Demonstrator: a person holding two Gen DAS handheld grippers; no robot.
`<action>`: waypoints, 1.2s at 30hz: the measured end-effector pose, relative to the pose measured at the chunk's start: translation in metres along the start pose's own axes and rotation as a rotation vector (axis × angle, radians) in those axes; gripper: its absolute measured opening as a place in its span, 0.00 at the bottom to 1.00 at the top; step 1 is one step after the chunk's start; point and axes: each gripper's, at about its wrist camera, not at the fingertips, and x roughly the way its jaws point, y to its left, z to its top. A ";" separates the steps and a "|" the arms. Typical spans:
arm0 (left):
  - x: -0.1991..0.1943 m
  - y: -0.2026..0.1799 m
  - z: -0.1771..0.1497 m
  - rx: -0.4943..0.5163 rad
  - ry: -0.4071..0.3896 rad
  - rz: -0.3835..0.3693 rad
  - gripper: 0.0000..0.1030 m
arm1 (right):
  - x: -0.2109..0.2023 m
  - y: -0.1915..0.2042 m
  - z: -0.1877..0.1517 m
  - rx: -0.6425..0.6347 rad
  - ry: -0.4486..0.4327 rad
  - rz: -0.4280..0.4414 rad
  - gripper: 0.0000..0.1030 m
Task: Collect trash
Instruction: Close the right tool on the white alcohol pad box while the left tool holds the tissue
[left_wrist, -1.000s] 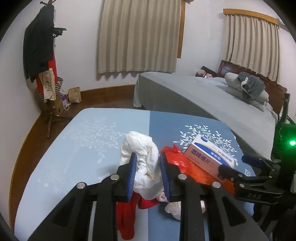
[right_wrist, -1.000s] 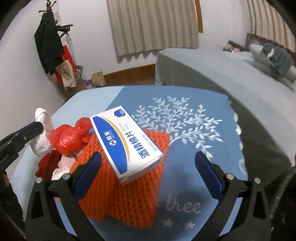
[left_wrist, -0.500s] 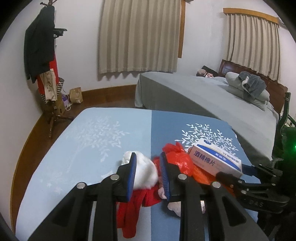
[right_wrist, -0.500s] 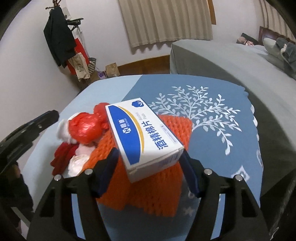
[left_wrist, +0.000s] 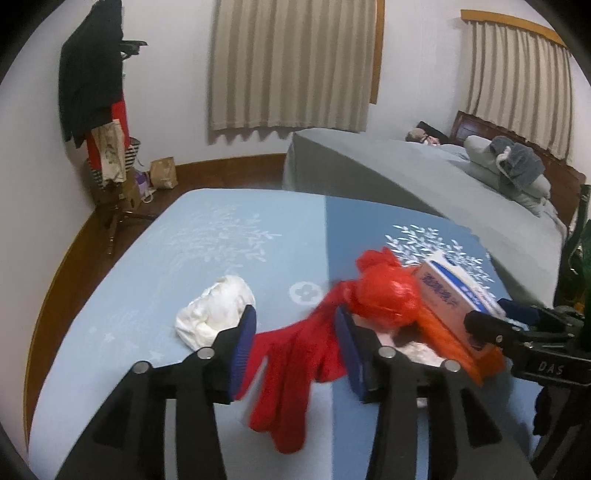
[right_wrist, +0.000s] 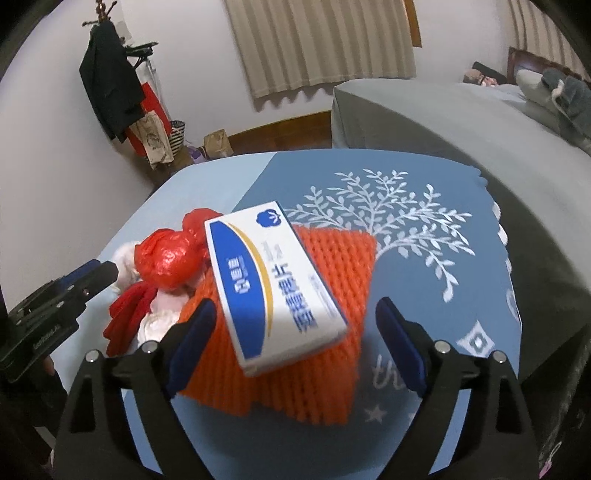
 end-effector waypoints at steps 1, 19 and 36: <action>0.001 0.003 0.001 -0.008 0.000 0.006 0.44 | 0.002 0.001 0.003 -0.004 0.000 0.000 0.83; 0.032 0.045 0.006 -0.039 0.036 0.021 0.50 | 0.017 0.019 0.006 -0.019 0.009 -0.025 0.64; 0.048 0.054 0.013 -0.034 0.057 -0.040 0.09 | 0.019 0.021 0.009 0.047 0.014 -0.026 0.69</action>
